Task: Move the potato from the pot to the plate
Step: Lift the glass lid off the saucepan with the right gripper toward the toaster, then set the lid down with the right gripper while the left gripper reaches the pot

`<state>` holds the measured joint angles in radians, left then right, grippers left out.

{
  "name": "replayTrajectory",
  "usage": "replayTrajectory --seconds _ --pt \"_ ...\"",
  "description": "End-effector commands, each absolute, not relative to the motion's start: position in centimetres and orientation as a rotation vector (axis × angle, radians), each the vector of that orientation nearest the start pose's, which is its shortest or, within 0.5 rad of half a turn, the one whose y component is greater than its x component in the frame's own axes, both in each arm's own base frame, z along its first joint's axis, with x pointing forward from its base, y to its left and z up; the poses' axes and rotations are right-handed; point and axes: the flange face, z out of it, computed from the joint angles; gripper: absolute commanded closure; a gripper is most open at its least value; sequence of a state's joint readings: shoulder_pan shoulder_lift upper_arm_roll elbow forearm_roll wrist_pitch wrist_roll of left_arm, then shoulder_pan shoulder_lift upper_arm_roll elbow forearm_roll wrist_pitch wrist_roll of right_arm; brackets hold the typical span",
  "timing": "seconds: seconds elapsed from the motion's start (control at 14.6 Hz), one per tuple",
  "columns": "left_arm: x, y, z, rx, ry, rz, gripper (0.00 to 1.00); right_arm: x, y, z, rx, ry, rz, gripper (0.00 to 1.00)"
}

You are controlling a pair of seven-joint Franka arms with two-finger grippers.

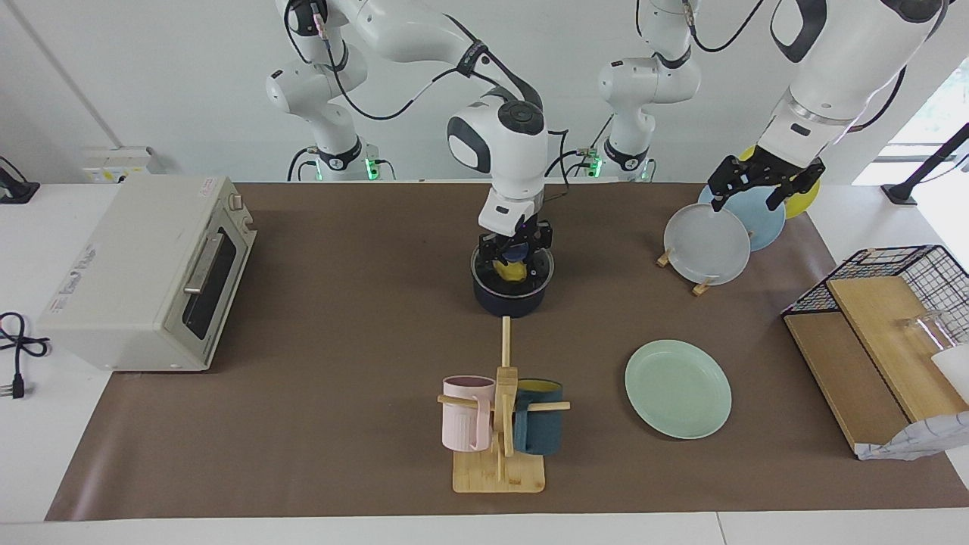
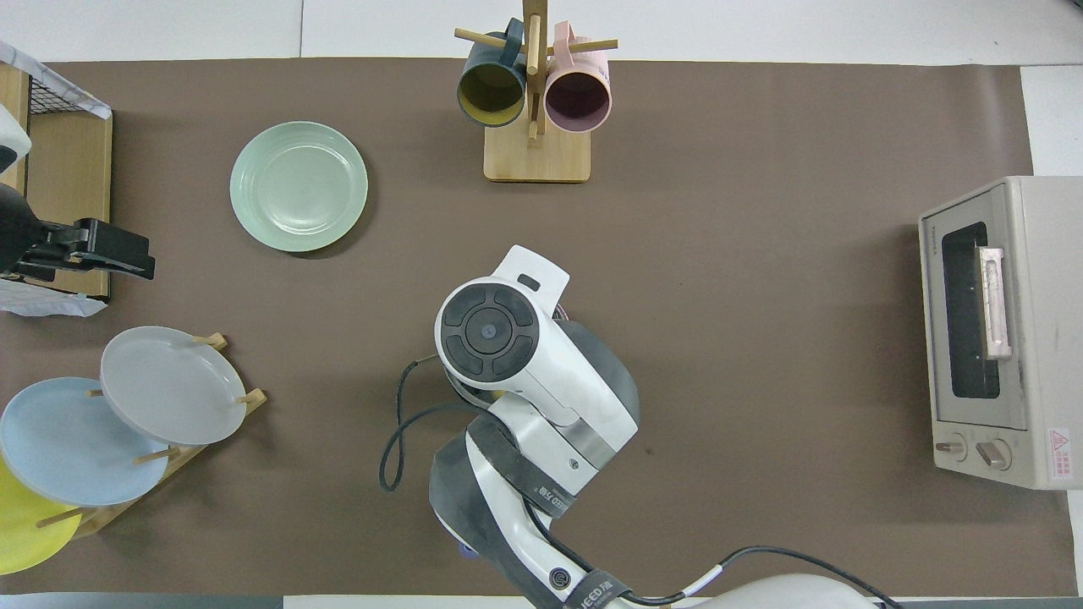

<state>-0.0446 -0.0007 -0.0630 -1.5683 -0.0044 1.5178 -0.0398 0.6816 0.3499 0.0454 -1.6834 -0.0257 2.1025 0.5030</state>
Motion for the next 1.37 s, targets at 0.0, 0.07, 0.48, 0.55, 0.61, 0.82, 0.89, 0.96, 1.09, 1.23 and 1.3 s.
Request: replayTrajectory --seconds 0.0,0.07,0.48,0.55,0.61,0.82,0.89,0.96,1.09,1.23,1.3 --pt "54.1 -5.7 62.5 -3.128 0.108 0.088 0.0 52.3 40.0 41.6 -3.087 -0.436 -0.097 0.51" --pt "54.1 -5.7 62.5 -3.128 0.108 0.088 0.0 53.7 37.7 42.1 -3.082 -0.464 -0.092 0.51" --pt "54.1 -5.7 62.5 -3.128 0.108 0.088 0.0 59.7 24.1 41.6 -3.079 -0.656 0.034 0.51" --pt "54.1 -5.7 62.5 -3.128 0.108 0.088 0.0 60.6 20.9 41.3 -3.075 -0.67 0.047 0.51" --pt "54.1 -5.6 62.5 -3.128 0.105 0.088 0.0 61.2 17.9 40.6 -3.069 -0.7 0.061 0.51" --pt "54.1 -5.6 62.5 -3.128 0.105 0.088 0.0 61.4 10.5 38.4 -3.061 -0.752 0.073 0.51" --pt "54.1 -5.6 62.5 -3.128 0.105 0.088 0.0 61.2 8.5 37.4 -3.058 -0.787 0.056 0.51" --pt "54.1 -5.7 62.5 -3.128 0.108 0.088 0.0 61.1 6.5 36.1 -3.053 -0.815 0.026 0.51" --pt "54.1 -5.6 62.5 -3.128 0.105 0.088 0.0 60.8 2.7 33.6 -3.048 -0.859 -0.036 0.51" --pt "54.1 -5.7 62.7 -3.129 0.105 0.071 0.0 60.5 1.7 32.6 -3.049 -0.854 -0.037 0.51" --pt "54.0 -6.4 62.8 -3.128 0.122 0.069 0.0 60.4 1.4 32.3 -3.052 -0.837 -0.025 0.51"
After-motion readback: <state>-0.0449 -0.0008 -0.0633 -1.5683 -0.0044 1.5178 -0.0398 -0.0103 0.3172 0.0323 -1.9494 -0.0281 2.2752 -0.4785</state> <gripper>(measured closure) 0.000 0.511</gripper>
